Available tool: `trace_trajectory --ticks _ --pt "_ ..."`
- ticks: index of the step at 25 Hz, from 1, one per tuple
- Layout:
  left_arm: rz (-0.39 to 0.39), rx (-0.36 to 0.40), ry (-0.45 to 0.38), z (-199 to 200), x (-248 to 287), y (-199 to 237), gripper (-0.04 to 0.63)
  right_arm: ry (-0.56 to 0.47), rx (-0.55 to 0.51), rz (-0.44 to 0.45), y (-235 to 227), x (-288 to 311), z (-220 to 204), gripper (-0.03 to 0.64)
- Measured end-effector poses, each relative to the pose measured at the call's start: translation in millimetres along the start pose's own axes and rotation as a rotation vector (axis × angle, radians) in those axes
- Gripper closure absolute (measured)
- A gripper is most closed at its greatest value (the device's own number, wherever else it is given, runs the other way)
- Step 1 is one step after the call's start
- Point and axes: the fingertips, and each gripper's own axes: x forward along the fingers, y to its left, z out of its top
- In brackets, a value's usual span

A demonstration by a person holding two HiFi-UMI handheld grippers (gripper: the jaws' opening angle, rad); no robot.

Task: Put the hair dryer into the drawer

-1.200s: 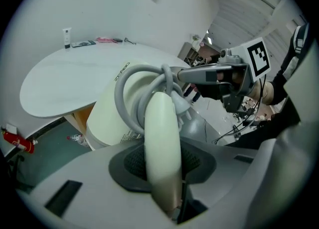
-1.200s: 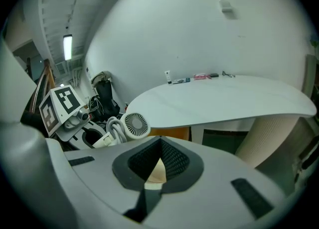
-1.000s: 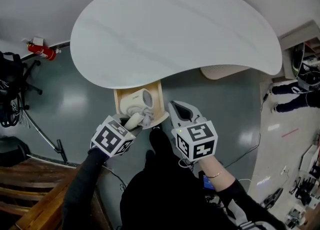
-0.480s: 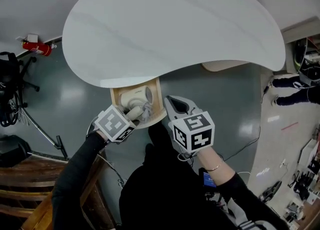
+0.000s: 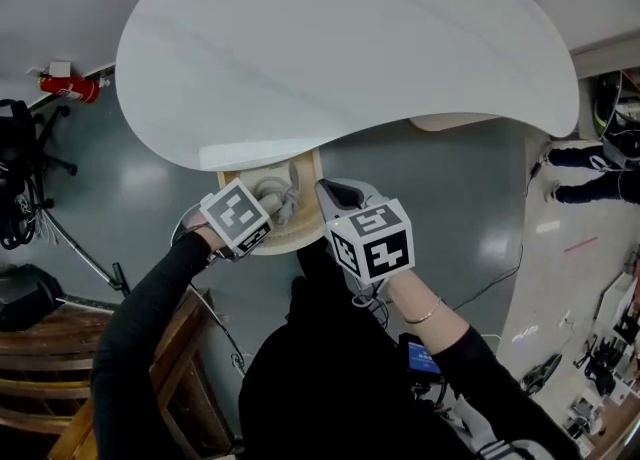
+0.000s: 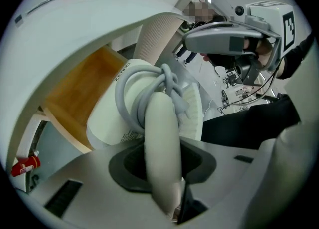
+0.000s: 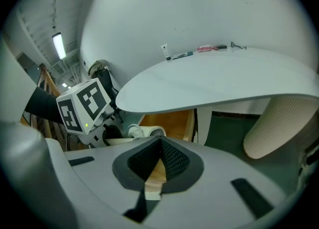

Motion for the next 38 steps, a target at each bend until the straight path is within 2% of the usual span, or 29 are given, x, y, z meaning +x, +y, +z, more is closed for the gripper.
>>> trace_trajectory --ticks 4,7,13,25,34,38 --pt "0.001 0.022 0.053 -4 15 5 0.465 0.023 0.010 -0.003 -5 6 -5 0.615" --pt "-0.003 0.007 0.114 -10 26 8 0.465 0.036 0.017 -0.005 -10 11 -8 0.615" --pt "0.021 0.026 0.153 -7 48 18 0.465 0.065 0.012 -0.006 -16 17 -14 0.615" --pt "0.123 0.087 0.139 5 85 42 0.465 0.091 0.003 -0.011 -22 21 -16 0.615" --pt "0.173 0.060 0.091 12 99 57 0.465 0.124 0.002 -0.019 -24 28 -26 0.615" --pt "0.205 0.074 0.066 20 102 62 0.465 0.130 0.001 -0.017 -25 30 -27 0.615"
